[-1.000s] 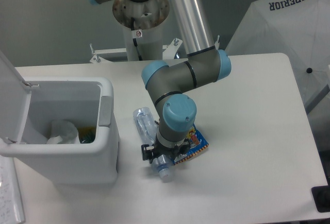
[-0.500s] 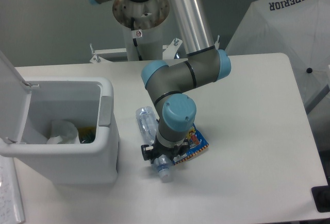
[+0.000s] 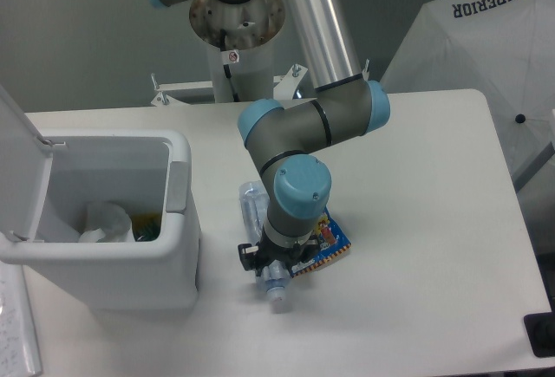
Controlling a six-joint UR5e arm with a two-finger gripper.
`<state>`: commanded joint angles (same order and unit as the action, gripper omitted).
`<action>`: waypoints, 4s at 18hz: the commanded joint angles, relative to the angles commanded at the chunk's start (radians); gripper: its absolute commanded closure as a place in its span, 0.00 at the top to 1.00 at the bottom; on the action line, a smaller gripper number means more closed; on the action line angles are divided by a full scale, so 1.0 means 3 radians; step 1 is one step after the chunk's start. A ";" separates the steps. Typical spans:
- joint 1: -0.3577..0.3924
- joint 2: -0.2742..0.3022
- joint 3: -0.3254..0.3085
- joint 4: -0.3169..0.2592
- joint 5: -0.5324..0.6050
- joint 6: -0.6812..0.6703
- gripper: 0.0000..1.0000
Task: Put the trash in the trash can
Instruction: 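Lift the water bottle off the table, then carry the bottle over the white trash bin and lower it in, then open the gripper to release the bottle and rise, then move the gripper down onto the blue snack wrapper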
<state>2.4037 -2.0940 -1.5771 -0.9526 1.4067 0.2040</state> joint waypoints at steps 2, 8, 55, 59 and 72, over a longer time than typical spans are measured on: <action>0.0076 0.0097 0.0153 0.0005 -0.0015 0.0005 0.58; 0.0429 0.0291 0.0879 0.0153 -0.0408 0.0036 0.59; -0.0450 0.1928 -0.0317 0.0675 -0.1202 0.0015 1.00; -0.0419 0.1969 -0.0301 0.0665 -0.1120 0.0015 1.00; 0.0905 0.1765 -0.0899 0.0644 -0.0645 0.0061 1.00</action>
<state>2.6753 -1.5644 -1.8469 -0.7593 1.2131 0.2224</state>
